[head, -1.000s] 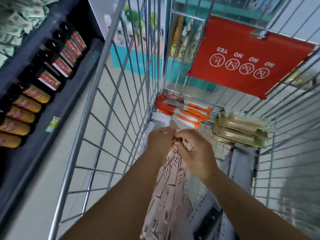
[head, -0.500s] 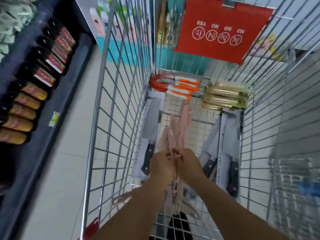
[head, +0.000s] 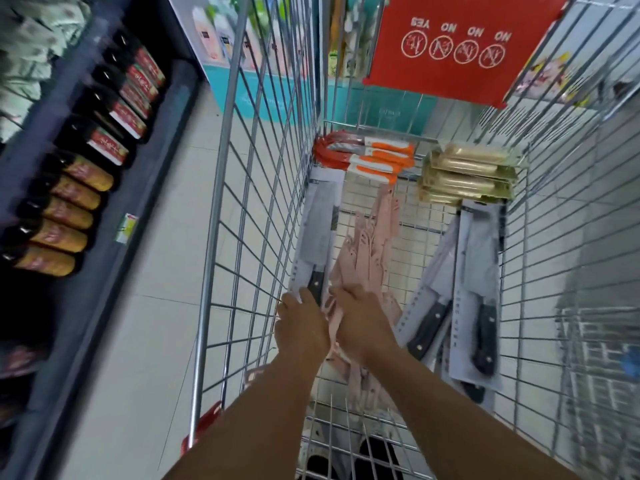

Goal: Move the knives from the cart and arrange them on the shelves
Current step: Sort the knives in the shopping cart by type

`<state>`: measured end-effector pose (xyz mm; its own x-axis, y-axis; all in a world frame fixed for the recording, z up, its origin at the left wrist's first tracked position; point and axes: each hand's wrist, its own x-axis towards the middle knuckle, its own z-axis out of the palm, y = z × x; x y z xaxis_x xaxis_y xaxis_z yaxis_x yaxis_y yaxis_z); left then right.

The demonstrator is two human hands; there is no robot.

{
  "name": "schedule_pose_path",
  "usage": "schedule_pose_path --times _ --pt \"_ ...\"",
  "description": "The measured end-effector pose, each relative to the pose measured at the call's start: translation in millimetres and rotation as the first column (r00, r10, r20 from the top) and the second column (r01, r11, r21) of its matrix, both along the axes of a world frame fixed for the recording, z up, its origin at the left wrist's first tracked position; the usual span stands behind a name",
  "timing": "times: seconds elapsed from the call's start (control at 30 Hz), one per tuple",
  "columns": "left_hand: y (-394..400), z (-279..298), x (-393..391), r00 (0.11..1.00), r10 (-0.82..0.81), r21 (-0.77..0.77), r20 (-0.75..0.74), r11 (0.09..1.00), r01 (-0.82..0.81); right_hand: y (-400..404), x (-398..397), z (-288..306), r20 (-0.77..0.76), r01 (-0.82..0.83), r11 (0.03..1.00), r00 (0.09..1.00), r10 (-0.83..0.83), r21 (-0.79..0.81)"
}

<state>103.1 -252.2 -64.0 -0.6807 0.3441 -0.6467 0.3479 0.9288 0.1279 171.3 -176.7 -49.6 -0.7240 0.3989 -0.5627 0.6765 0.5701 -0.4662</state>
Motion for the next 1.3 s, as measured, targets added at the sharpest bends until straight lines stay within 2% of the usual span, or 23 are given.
schedule_pose_path --times 0.13,0.23,0.43,0.6,0.7,0.83,0.87,0.93,1.0,1.1,1.17,1.3 --pt "6.3 -1.9 4.1 0.998 0.065 -0.028 0.026 0.998 -0.064 -2.4 -0.7 -8.1 -0.004 -0.043 0.99 0.999 0.044 0.135" --pt "8.6 -1.6 2.1 0.995 0.089 0.002 0.034 0.996 -0.089 -1.8 0.1 -9.1 0.014 -0.04 0.985 0.999 0.039 0.168" --pt "6.7 0.5 -4.4 0.989 0.143 0.065 -0.03 0.988 -0.141 2.1 5.0 -5.1 0.055 -0.048 0.992 0.998 0.041 0.118" --pt "7.1 9.0 -11.8 0.947 0.319 0.138 0.016 0.938 -0.319 4.4 7.9 -6.5 0.054 -0.055 0.993 0.997 0.05 0.104" --pt "6.9 19.2 -15.0 0.969 0.248 0.11 0.013 0.962 -0.248 4.8 8.2 -5.9 0.068 -0.068 0.994 0.996 0.063 0.082" --pt "6.2 41.5 -11.7 0.938 0.342 0.206 0.055 0.915 -0.346 9.9 3.9 -2.6 0.099 -0.077 0.997 0.992 0.075 0.015" --pt "5.1 46.6 -10.6 0.935 0.352 0.225 0.052 0.908 -0.354 11.4 1.5 0.1 0.1 -0.013 0.999 0.995 0.018 -0.052" --pt "2.1 57.1 -8.2 0.935 0.348 0.25 0.071 0.901 -0.354 11.9 -3.5 11.8 0.044 0.208 0.954 0.978 -0.203 -0.217" --pt "-0.2 66.2 -5.7 0.936 0.337 0.273 0.101 0.895 -0.352 9.9 -7.2 27.4 -0.036 0.395 0.843 0.899 -0.437 -0.366" --pt "-0.8 76.8 0.2 0.963 0.233 0.271 0.136 0.926 -0.262 10.1 -4.8 45.0 -0.109 0.505 0.674 0.752 -0.651 -0.539" --pt "2.3 82.6 7.1 0.965 0.182 0.289 0.192 0.929 -0.232 10.6 2.0 55.3 -0.128 0.554 0.622 0.681 -0.721 -0.553" --pt "20.2 89.4 34.7 0.946 0.076 0.312 0.316 0.933 -0.179 11.9 32.0 61.3 -0.236 0.653 0.635 0.597 -0.767 -0.413"
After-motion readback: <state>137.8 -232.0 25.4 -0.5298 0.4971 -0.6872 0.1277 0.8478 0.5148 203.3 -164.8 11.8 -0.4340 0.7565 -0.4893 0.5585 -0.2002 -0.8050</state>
